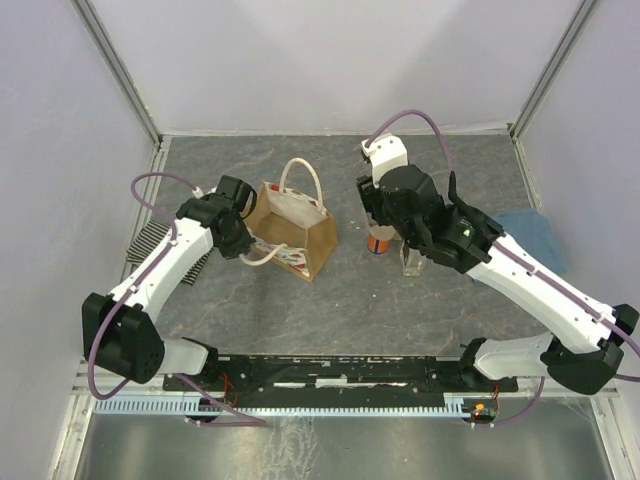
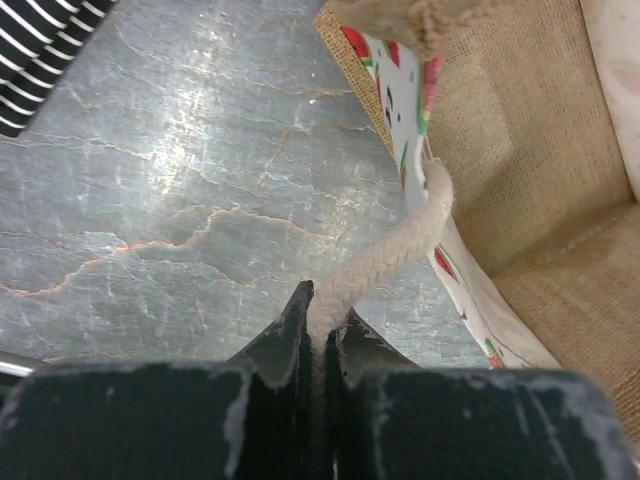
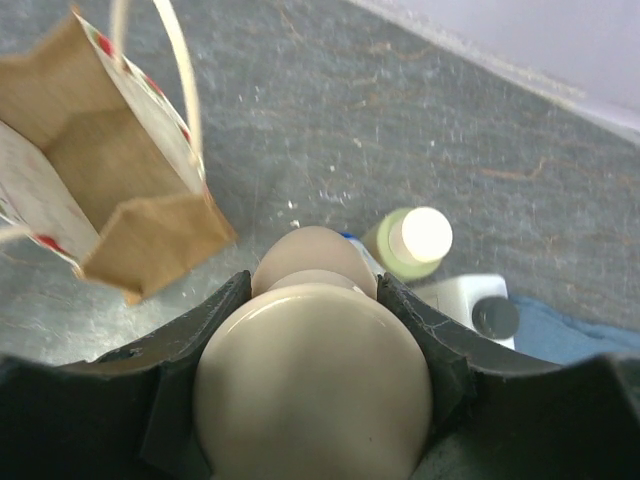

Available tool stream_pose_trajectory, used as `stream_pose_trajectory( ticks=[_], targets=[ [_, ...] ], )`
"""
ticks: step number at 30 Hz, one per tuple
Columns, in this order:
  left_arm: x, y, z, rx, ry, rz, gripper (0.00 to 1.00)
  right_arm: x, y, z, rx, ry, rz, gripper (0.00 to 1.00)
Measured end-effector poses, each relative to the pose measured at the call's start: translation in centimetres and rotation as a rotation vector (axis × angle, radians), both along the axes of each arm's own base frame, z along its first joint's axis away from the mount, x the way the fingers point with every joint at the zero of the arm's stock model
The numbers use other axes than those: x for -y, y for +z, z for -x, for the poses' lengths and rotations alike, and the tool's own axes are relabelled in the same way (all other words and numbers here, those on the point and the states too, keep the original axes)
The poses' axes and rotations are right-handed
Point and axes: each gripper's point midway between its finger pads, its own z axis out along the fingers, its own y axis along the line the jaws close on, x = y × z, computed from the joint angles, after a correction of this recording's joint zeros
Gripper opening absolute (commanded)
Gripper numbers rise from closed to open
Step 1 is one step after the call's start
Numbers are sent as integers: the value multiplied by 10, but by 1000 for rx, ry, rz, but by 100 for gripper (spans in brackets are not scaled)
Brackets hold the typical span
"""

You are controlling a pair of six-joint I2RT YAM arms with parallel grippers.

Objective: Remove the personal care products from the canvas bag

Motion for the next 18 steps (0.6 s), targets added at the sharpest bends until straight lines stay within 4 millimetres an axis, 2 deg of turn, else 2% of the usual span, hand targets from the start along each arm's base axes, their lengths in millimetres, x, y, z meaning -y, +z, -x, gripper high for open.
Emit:
stream_pose_trajectory(
  ticks=[9, 18],
  targets=[
    [-9, 12, -7, 19, 1, 3, 3, 23, -78, 14, -122, -46, 68, 25],
    [-3, 21, -3, 41, -19, 51, 3, 36, -157, 20, -209, -112, 47, 25]
  ],
)
